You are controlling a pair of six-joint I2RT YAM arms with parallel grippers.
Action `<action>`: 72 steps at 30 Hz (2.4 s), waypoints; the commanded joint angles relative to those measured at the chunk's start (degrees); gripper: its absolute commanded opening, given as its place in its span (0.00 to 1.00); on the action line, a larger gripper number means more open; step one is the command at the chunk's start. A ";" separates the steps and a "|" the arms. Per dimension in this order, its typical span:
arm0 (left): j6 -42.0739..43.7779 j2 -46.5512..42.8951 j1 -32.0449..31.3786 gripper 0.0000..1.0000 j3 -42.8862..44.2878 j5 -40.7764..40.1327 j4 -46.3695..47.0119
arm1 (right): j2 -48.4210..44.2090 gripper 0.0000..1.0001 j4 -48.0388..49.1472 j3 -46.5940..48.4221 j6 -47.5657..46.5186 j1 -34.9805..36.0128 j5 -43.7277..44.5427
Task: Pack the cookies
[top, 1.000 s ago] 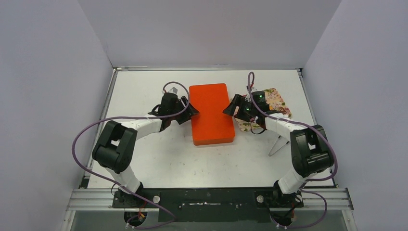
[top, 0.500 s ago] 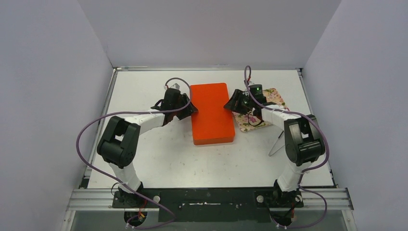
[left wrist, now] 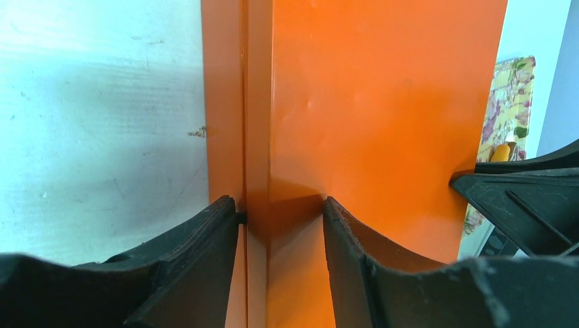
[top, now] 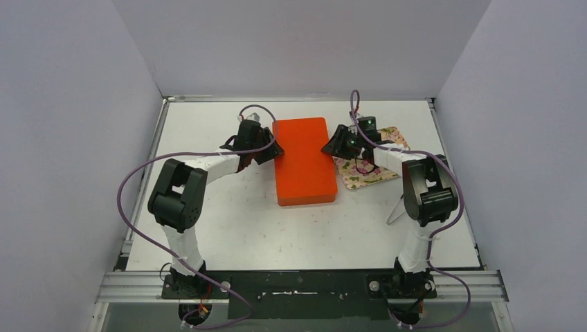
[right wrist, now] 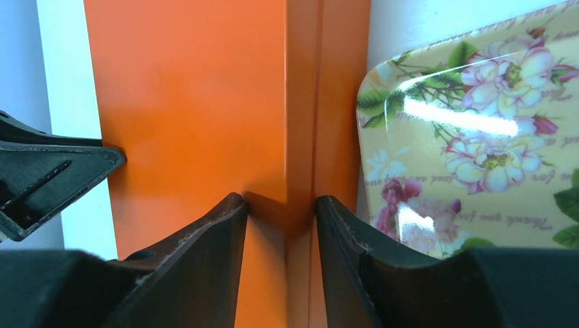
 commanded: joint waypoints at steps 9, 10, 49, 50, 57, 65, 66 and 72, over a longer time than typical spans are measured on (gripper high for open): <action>5.06 1.42 0.30 0.41 -4.35 3.97 -3.12 | -2.69 0.36 4.53 -13.18 4.11 5.35 -6.45; 5.09 0.87 0.26 0.41 -5.40 4.71 -2.38 | -3.38 0.36 5.54 -14.58 5.30 5.93 -6.84; 10.47 6.03 8.65 0.63 6.29 17.65 4.75 | 0.24 0.57 16.80 -5.91 9.46 -3.03 -7.34; 10.24 6.93 8.65 0.63 6.91 18.00 4.89 | 0.94 0.56 17.21 -5.97 9.72 -3.25 -7.61; 9.32 12.75 8.68 0.57 10.14 19.46 4.33 | 5.26 0.50 19.77 -7.40 11.50 -3.88 -10.19; 8.73 16.71 8.49 0.50 8.88 19.40 2.15 | 9.90 0.34 15.11 -7.38 11.71 -3.82 -8.19; 8.78 17.03 8.41 0.49 8.69 19.14 1.77 | 10.31 0.31 14.29 -7.46 11.57 -3.71 -7.62; 9.60 18.71 7.89 0.44 8.53 18.05 -1.20 | 11.98 0.21 7.22 -6.09 9.42 -1.99 -4.45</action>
